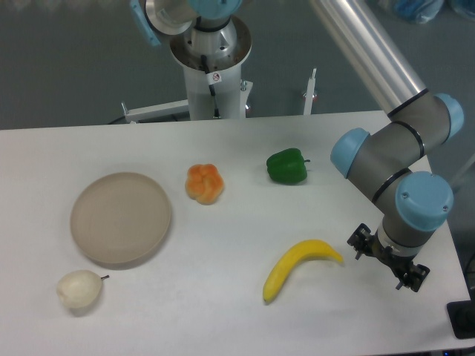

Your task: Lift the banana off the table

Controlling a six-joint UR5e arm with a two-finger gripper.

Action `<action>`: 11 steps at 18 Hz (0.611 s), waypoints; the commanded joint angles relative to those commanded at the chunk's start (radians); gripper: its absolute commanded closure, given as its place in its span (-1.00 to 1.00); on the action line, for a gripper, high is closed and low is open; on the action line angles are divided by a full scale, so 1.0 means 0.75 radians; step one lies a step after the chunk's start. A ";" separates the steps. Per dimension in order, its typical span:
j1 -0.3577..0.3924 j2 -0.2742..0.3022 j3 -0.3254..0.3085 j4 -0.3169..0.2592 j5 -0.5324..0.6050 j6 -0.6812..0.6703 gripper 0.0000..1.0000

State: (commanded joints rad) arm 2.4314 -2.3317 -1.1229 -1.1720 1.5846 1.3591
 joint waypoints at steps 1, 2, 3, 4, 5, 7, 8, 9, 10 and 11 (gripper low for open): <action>0.000 0.000 0.000 0.000 -0.002 0.000 -1.00; 0.000 0.000 -0.002 0.000 -0.002 0.000 -1.00; 0.002 0.000 -0.002 0.000 -0.002 0.000 -1.00; 0.000 0.000 -0.002 0.000 -0.004 0.000 -1.00; 0.000 0.000 -0.004 0.000 -0.004 -0.002 -1.00; -0.002 0.002 -0.014 0.002 -0.008 -0.016 -1.00; -0.004 0.010 -0.022 0.000 -0.012 -0.024 -1.00; -0.010 0.018 -0.029 0.000 -0.016 -0.037 -1.00; -0.014 0.020 -0.051 -0.002 -0.031 -0.047 -1.00; -0.016 0.027 -0.067 -0.002 -0.043 -0.047 -1.00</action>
State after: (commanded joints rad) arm 2.4191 -2.3118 -1.1734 -1.1735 1.5525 1.3238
